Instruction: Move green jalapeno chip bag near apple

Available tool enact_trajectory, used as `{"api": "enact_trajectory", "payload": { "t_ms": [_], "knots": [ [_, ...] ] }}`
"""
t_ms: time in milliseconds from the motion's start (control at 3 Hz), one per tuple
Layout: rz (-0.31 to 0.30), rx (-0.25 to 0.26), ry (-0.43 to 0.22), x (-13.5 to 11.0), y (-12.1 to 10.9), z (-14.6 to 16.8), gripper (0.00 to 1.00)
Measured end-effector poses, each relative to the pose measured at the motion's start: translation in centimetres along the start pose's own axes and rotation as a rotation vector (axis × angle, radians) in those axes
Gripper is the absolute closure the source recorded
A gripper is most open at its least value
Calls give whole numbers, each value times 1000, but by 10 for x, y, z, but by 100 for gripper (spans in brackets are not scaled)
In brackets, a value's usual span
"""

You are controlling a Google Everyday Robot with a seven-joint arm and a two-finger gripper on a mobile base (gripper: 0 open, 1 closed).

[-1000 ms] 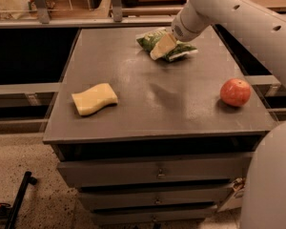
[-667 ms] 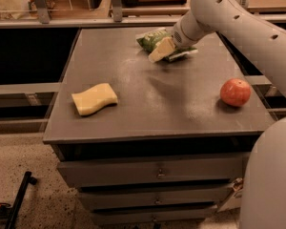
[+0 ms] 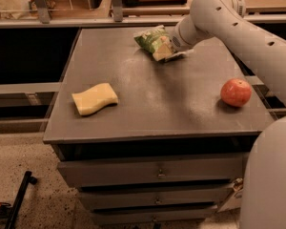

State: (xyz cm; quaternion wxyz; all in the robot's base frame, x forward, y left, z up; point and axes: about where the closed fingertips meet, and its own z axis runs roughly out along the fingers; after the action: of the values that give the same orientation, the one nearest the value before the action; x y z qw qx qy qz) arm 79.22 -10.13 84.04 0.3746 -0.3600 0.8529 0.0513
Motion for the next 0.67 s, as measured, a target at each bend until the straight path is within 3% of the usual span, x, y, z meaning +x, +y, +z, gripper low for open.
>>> {"api": "enact_trajectory", "payload": {
  "t_ms": [667],
  "knots": [
    [-169, -3, 30, -1, -6, -3, 88]
  ]
}}
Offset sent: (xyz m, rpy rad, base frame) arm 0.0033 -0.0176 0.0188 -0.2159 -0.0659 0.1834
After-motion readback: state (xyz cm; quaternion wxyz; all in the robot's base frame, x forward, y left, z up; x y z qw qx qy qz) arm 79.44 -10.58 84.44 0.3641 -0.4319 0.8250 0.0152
